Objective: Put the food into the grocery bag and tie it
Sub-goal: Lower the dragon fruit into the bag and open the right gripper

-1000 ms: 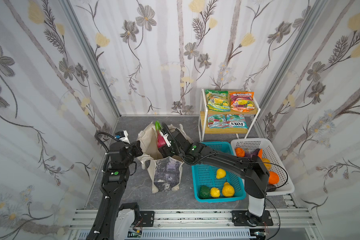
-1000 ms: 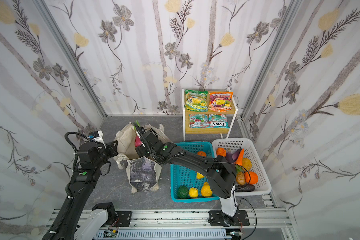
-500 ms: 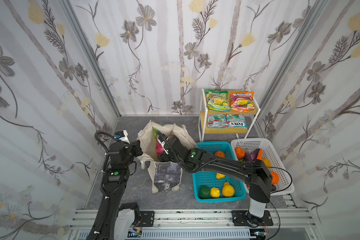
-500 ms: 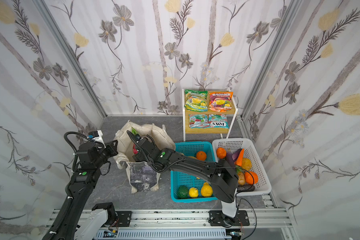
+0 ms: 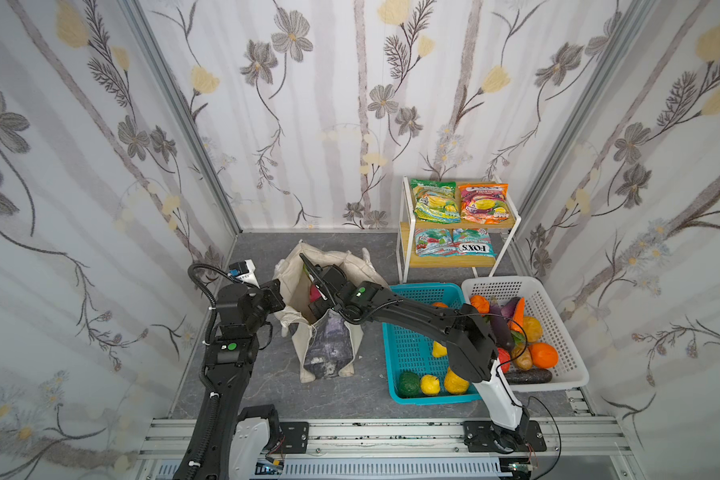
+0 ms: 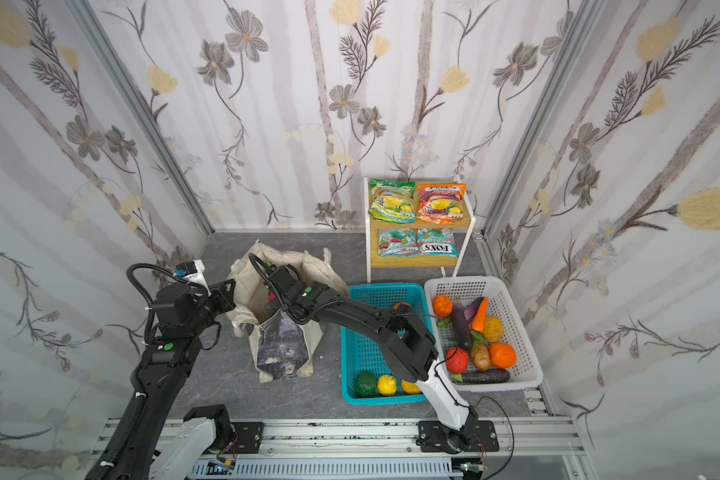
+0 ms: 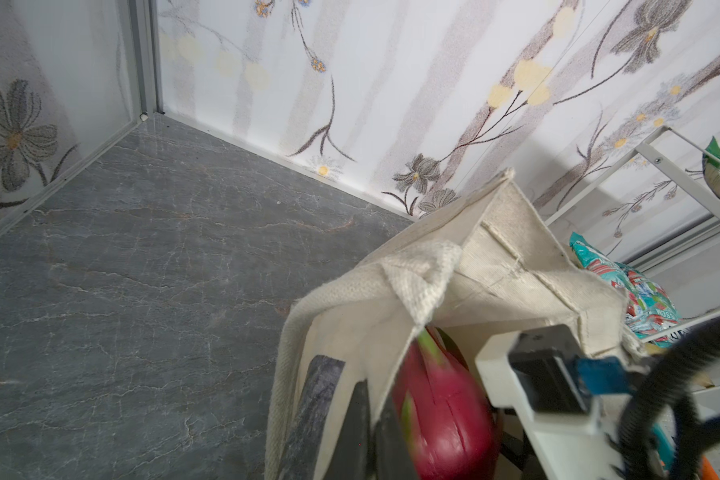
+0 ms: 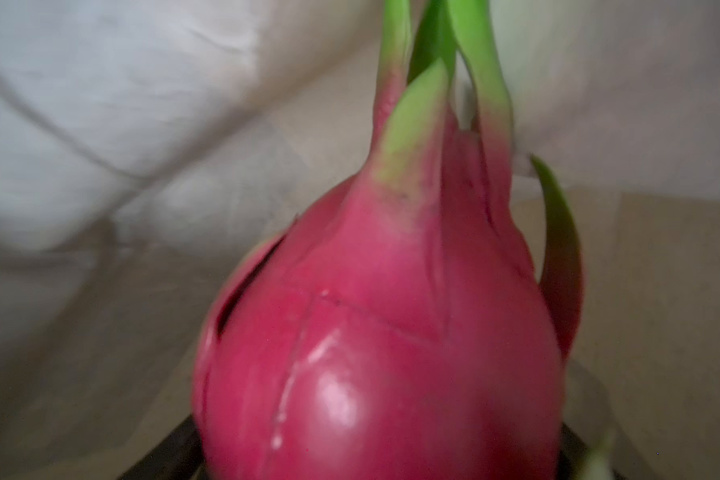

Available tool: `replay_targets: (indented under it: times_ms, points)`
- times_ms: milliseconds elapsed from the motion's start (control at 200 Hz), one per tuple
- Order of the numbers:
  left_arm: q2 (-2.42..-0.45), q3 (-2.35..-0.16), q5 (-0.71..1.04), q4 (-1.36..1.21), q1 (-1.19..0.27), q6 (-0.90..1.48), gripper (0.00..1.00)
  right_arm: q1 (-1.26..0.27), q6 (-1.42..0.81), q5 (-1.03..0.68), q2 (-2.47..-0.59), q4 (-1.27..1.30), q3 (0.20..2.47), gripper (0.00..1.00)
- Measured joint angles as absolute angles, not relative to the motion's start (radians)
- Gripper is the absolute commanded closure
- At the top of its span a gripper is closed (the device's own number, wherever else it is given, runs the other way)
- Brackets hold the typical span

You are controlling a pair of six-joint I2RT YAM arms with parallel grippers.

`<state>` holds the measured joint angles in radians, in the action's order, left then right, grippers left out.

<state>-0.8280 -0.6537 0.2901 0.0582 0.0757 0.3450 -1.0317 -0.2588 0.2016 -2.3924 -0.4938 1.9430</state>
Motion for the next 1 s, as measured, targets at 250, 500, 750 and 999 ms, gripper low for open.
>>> replay_targets:
  times_ms: [250, 500, 750, 999]
  points:
    - [-0.833, -0.653, 0.308, 0.057, 0.103, 0.352, 1.00, -1.034, -0.312, 0.207, -2.444, -0.585, 1.959, 0.11]
    - [-0.839, -0.652, 0.316, 0.057, 0.109, 0.366, 1.00, -1.032, -0.313, 0.153, -2.421, -0.578, 1.908, 0.03]
    - [-0.839, -0.646, 0.319, 0.051, 0.109, 0.366, 1.00, -1.022, -0.343, 0.187, -2.384, -0.586, 1.875, 0.00]
    - [-0.847, -0.645, 0.319, 0.045, 0.109, 0.366, 1.00, -1.036, -0.355, 0.193, -2.157, -0.521, 1.758, 0.00]
